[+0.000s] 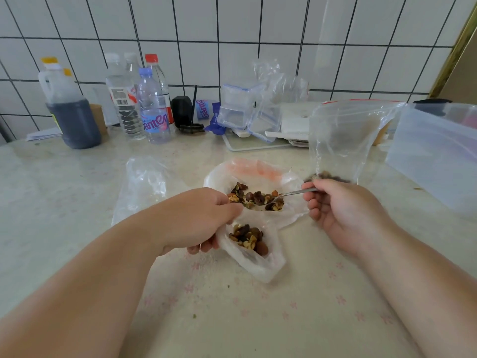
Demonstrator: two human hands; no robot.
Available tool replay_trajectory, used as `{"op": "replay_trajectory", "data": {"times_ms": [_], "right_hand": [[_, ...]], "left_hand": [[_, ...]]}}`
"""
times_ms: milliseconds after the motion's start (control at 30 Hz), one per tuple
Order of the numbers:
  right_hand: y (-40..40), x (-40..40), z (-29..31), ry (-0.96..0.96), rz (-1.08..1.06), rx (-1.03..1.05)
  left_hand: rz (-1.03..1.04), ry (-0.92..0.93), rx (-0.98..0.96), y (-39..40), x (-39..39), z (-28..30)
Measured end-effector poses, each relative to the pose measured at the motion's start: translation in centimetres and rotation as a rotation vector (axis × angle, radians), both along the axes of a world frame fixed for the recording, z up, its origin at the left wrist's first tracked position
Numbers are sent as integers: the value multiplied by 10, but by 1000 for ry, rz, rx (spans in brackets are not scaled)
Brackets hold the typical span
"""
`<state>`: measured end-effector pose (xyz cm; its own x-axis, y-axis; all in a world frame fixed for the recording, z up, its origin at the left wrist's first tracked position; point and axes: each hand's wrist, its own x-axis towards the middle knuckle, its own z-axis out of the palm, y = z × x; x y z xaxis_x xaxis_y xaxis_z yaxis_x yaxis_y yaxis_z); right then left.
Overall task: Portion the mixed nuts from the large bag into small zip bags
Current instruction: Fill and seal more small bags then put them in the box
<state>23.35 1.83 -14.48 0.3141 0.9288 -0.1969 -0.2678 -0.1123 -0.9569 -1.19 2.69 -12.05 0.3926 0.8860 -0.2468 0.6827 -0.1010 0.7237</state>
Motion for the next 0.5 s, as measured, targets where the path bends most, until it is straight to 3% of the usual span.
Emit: {"op": "replay_trajectory", "data": {"times_ms": [367, 500], "right_hand": [[-5, 5, 10, 137, 111, 91], [-12, 1, 13, 37, 198, 131]], "left_hand": [[-54, -8, 22, 5, -9, 0], [-62, -46, -49, 4, -10, -1]]}}
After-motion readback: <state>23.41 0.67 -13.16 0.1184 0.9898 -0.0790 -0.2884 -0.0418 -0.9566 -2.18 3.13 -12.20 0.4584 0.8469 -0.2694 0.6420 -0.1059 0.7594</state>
